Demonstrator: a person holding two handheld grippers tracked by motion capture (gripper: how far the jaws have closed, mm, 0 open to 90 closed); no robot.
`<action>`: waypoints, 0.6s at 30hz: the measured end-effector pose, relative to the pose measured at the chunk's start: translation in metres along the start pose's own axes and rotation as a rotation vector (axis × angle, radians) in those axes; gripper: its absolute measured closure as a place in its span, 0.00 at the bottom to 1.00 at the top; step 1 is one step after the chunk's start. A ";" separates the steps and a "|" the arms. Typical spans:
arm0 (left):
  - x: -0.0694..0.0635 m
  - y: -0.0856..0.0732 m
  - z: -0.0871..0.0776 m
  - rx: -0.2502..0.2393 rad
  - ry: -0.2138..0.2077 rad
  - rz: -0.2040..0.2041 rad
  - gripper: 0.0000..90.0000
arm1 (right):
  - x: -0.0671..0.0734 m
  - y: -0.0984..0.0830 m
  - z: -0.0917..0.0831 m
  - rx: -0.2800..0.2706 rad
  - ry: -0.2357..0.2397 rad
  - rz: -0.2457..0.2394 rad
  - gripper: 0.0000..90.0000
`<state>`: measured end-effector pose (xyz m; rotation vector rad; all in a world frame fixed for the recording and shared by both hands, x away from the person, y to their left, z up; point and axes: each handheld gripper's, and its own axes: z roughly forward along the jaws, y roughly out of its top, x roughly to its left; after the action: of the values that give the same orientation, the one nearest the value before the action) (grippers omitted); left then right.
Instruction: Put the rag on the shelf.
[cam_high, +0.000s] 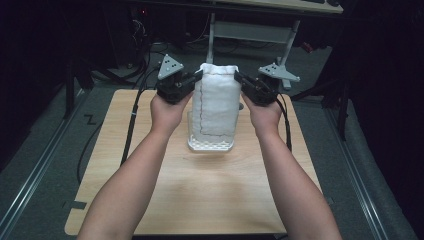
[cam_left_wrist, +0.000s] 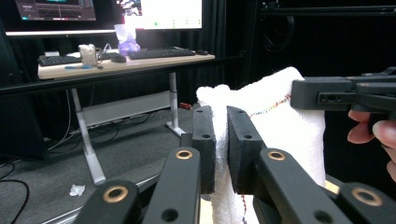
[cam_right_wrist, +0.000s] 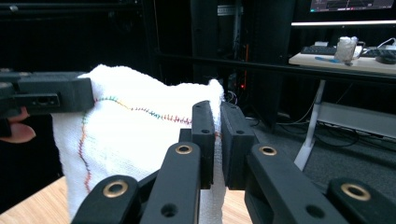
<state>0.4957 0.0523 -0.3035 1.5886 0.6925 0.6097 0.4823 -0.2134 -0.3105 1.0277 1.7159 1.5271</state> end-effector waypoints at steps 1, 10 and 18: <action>0.001 0.000 0.002 0.003 0.005 0.003 0.92 | -0.002 0.000 0.003 0.004 0.007 0.001 0.95; 0.016 -0.006 0.015 0.015 0.046 -0.008 0.92 | -0.008 0.003 0.024 0.037 0.022 -0.023 0.95; 0.031 -0.019 0.039 0.092 0.071 -0.022 0.92 | -0.023 -0.005 0.048 0.102 0.021 -0.003 0.95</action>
<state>0.5433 0.0499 -0.3277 1.6479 0.7997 0.6277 0.5336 -0.2090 -0.3234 1.0635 1.8253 1.4658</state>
